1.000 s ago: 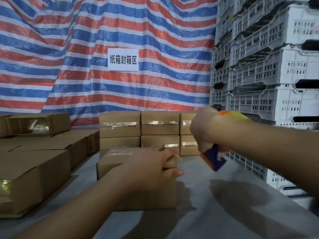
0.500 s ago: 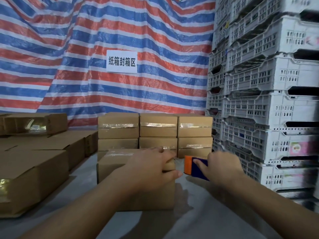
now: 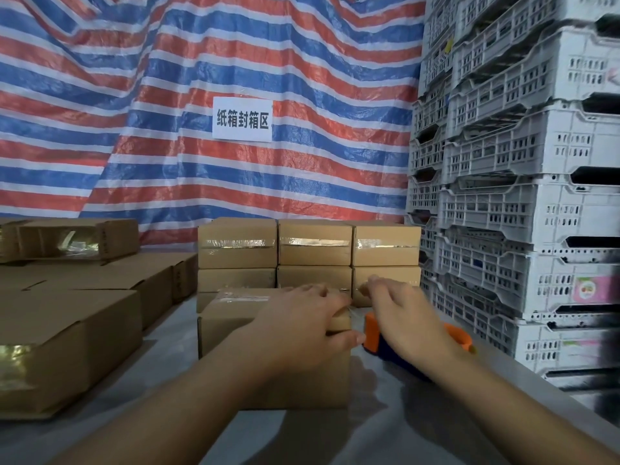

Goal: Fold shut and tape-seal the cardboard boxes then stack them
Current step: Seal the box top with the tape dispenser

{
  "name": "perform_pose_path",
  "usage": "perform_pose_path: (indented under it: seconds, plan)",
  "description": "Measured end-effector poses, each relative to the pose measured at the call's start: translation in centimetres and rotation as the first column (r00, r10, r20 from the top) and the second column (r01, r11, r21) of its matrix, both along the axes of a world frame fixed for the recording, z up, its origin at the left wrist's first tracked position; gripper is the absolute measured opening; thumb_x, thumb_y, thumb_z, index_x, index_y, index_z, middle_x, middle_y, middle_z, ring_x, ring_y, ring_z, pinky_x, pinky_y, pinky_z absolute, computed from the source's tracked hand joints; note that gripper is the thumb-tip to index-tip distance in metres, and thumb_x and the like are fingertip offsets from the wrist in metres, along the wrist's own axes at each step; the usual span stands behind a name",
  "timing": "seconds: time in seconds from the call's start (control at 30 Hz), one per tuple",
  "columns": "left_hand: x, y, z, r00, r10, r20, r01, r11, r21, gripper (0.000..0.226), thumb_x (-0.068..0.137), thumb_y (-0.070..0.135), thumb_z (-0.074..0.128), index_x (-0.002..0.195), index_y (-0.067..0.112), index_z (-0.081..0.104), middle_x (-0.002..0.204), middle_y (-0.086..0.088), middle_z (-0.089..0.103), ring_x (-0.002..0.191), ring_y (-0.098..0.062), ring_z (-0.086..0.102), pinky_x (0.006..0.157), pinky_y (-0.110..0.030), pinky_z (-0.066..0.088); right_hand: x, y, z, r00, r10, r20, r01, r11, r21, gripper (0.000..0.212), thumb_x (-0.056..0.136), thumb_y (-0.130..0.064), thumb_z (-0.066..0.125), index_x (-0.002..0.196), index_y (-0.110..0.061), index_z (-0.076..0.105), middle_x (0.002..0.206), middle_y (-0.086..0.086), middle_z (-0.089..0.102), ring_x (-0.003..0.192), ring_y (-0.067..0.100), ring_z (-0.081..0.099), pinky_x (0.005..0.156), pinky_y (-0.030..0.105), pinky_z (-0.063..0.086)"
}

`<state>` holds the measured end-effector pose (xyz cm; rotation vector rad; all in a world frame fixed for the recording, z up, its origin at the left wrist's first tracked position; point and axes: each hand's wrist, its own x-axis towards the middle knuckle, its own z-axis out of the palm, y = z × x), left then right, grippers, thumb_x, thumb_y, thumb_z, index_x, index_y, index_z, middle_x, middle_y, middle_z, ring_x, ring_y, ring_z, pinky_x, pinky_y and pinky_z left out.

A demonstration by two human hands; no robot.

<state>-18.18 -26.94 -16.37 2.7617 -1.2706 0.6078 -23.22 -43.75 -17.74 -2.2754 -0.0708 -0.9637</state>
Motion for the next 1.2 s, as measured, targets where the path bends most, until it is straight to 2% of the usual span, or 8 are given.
perform_pose_path:
  seconds: [0.2, 0.43, 0.6, 0.67, 0.8, 0.93, 1.03, 1.2]
  plan:
    - [0.1, 0.2, -0.1, 0.998, -0.006, 0.065, 0.007, 1.0, -0.012, 0.068, 0.091, 0.066, 0.043, 0.146, 0.027, 0.037, 0.149, -0.004, 0.043, 0.138, -0.021, 0.038, 0.112, -0.04, 0.034, -0.7, 3.7, -3.1, 0.951, 0.246, -0.186, -0.137, 0.878, 0.46, 0.047, 0.103, -0.055, 0.029, 0.098, -0.035, 0.071, 0.084, -0.019, 0.074, 0.077, -0.01, 0.066, 0.068, 0.019, 0.043]
    - [0.6, 0.2, -0.3, 0.996, -0.021, 0.088, 0.021, 1.0, -0.001, 0.077, 0.089, 0.048, 0.06, 0.152, 0.024, 0.024, 0.154, -0.003, 0.038, 0.141, -0.02, 0.035, 0.115, -0.039, 0.03, -0.2, 6.0, -5.0, 0.947, 0.288, -0.143, -0.156, 0.799, 0.581, 0.065, 0.074, -0.075, 0.024, 0.128, -0.053, 0.053, 0.098, -0.031, 0.066, 0.092, -0.016, 0.057, 0.072, 0.01, 0.036]
    - [0.5, 0.2, -0.4, 1.0, 0.018, 0.021, -0.016, 0.997, -0.073, 0.111, 0.083, 0.048, 0.067, 0.155, 0.02, -0.012, 0.145, 0.0, 0.048, 0.125, -0.017, 0.05, 0.104, -0.035, 0.041, -0.4, 6.2, -4.5, 0.939, 0.294, -0.18, -0.126, 0.778, 0.616, 0.028, 0.071, -0.078, 0.024, 0.089, -0.083, 0.044, 0.085, -0.047, 0.055, 0.086, -0.02, 0.047, 0.072, 0.01, 0.033]
    - [0.3, 0.3, -0.5, 1.0, 0.016, 0.016, -0.014, 0.995, -0.094, 0.111, 0.082, 0.05, 0.068, 0.156, 0.021, -0.01, 0.144, 0.001, 0.049, 0.124, -0.016, 0.051, 0.102, -0.034, 0.042, -0.3, 6.1, -4.6, 0.938, 0.306, -0.162, -0.139, 0.762, 0.633, 0.033, 0.077, -0.075, 0.026, 0.103, -0.081, 0.047, 0.095, -0.044, 0.059, 0.089, -0.018, 0.049, 0.077, 0.012, 0.036]
    - [0.3, 0.3, -0.4, 0.999, -0.016, 0.045, 0.021, 0.992, -0.121, 0.098, 0.081, 0.06, 0.063, 0.154, 0.02, 0.01, 0.135, 0.003, 0.055, 0.116, -0.014, 0.055, 0.097, -0.033, 0.047, 0.3, 5.8, -5.0, 0.936, 0.318, -0.149, -0.113, 0.675, 0.729, 0.05, 0.095, -0.061, 0.035, 0.14, -0.043, 0.048, 0.115, -0.02, 0.06, 0.094, -0.006, 0.051, 0.084, 0.021, 0.042]
    - [0.2, 0.4, -0.3, 0.999, -0.02, 0.045, 0.026, 0.99, -0.139, 0.095, 0.078, 0.063, 0.065, 0.15, 0.019, 0.02, 0.145, 0.001, 0.046, 0.129, -0.017, 0.046, 0.104, -0.039, 0.044, 0.3, 5.5, -4.9, 0.925, 0.297, -0.238, -0.019, 0.66, 0.751, 0.026, 0.099, -0.059, 0.035, 0.11, -0.047, 0.055, 0.094, -0.02, 0.06, 0.088, 0.001, 0.053, 0.096, 0.034, 0.045]
    - [0.0, 0.4, -0.3, 0.999, -0.017, 0.046, 0.023, 0.99, -0.142, 0.097, 0.075, 0.064, 0.068, 0.149, 0.022, 0.021, 0.149, 0.001, 0.036, 0.133, -0.018, 0.038, 0.106, -0.041, 0.042, 0.4, 4.8, -3.5, 0.938, 0.233, -0.256, 0.025, 0.693, 0.72, 0.032, 0.098, -0.063, 0.035, 0.085, -0.042, 0.055, 0.081, -0.018, 0.059, 0.078, 0.001, 0.053, 0.068, 0.024, 0.045]
    - [-0.1, 0.4, -0.4, 0.999, -0.012, 0.043, 0.019, 0.986, -0.163, 0.1, 0.075, 0.06, 0.07, 0.152, 0.023, 0.018, 0.151, 0.001, 0.032, 0.135, -0.02, 0.035, 0.111, -0.041, 0.038, 2.0, 5.1, -2.1, 0.953, 0.225, -0.203, -0.011, 0.694, 0.72, 0.035, 0.099, -0.064, 0.032, 0.098, -0.04, 0.057, 0.095, -0.012, 0.059, 0.089, 0.005, 0.056, 0.075, 0.028, 0.043]
